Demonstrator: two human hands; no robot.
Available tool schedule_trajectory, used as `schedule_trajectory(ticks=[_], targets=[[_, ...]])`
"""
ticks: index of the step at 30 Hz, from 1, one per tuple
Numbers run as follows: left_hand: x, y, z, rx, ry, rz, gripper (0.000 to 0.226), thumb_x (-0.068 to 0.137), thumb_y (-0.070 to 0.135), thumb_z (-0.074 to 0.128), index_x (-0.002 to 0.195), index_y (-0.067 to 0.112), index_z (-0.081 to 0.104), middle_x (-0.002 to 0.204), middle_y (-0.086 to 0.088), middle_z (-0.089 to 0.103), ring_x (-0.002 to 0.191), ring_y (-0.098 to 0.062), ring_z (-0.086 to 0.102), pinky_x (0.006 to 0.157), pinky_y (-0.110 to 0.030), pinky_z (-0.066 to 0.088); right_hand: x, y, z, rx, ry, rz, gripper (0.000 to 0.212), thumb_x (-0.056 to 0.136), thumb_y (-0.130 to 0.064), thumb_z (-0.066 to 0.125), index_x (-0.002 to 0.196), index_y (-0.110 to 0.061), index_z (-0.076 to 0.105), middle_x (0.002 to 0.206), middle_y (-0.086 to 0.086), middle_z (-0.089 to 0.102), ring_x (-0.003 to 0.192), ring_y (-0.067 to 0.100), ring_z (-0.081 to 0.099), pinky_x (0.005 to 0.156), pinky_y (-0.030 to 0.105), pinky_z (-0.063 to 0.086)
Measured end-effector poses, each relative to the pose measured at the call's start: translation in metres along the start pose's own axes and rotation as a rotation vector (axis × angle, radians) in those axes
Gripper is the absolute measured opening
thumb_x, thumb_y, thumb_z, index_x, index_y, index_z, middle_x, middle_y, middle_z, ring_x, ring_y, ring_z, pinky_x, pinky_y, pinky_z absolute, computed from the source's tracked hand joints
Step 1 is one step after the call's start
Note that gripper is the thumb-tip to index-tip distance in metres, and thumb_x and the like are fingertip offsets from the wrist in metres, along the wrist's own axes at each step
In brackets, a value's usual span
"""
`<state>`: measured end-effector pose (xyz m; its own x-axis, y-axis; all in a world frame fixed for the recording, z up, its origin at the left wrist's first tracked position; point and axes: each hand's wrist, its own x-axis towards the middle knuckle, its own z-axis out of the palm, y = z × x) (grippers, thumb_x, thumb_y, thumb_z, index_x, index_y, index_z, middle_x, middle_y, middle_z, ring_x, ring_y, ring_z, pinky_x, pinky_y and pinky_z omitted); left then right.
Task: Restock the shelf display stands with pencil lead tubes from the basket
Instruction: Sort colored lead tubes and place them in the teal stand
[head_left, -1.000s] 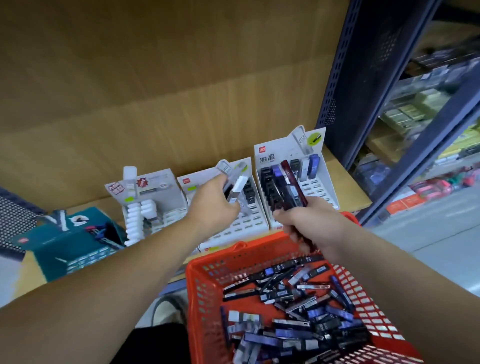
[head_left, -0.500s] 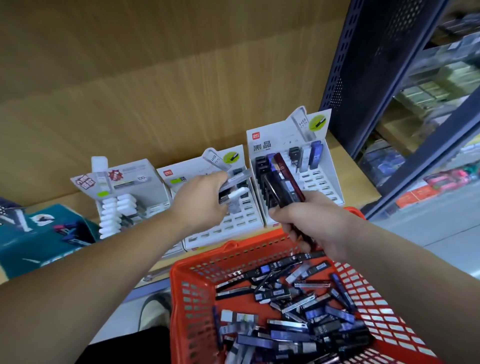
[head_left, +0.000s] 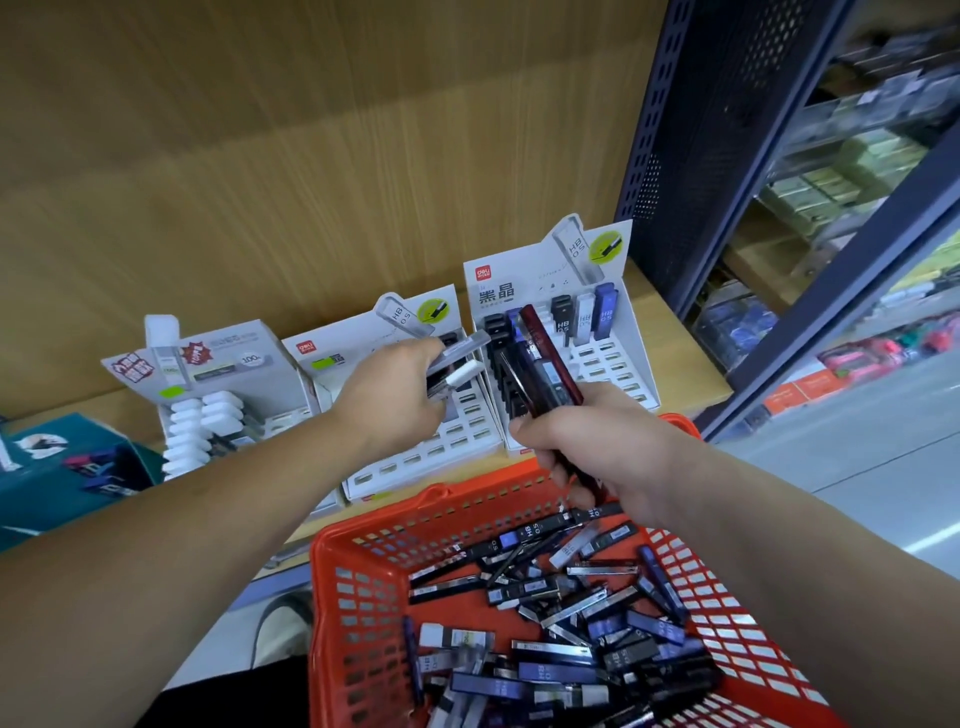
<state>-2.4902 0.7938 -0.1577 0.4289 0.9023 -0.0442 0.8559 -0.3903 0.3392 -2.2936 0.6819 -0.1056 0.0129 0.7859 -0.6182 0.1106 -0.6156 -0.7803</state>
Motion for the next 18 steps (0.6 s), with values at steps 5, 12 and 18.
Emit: schedule_trajectory(ticks=[5, 12, 18], targets=[[0.0005, -0.0025, 0.0008, -0.138, 0.057, -0.053, 0.015, 0.086, 0.022, 0.072, 0.086, 0.016, 0.059, 0.074, -0.005, 0.062, 0.069, -0.026, 0.061, 0.059, -0.038, 0.049, -0.0021, -0.0002, 0.0021, -0.011, -0.018, -0.004, 0.016, 0.095, -0.018, 0.072, 0.092, -0.010, 0.058, 0.066, 0.006, 0.051, 0.053, 0.016, 0.046, 0.043, 0.028, 0.035], [0.0004, -0.0001, 0.0000, -0.159, 0.063, -0.050, 0.013, 0.086, 0.021, 0.072, 0.092, 0.018, 0.060, 0.074, -0.002, 0.064, 0.070, -0.024, 0.062, 0.060, -0.035, 0.049, -0.0040, -0.0005, 0.0022, 0.003, -0.012, -0.011, 0.014, 0.095, -0.017, 0.072, 0.095, -0.012, 0.059, 0.069, 0.007, 0.053, 0.055, 0.017, 0.046, 0.044, 0.028, 0.035], [0.0000, -0.0019, -0.0006, -0.130, 0.064, -0.070, 0.015, 0.085, 0.023, 0.072, 0.096, 0.019, 0.062, 0.078, 0.000, 0.065, 0.073, -0.022, 0.063, 0.062, -0.038, 0.054, -0.0047, -0.0012, 0.0030, -0.015, -0.021, -0.014, 0.015, 0.094, -0.018, 0.072, 0.094, -0.011, 0.059, 0.067, 0.005, 0.053, 0.053, 0.016, 0.047, 0.043, 0.028, 0.035]])
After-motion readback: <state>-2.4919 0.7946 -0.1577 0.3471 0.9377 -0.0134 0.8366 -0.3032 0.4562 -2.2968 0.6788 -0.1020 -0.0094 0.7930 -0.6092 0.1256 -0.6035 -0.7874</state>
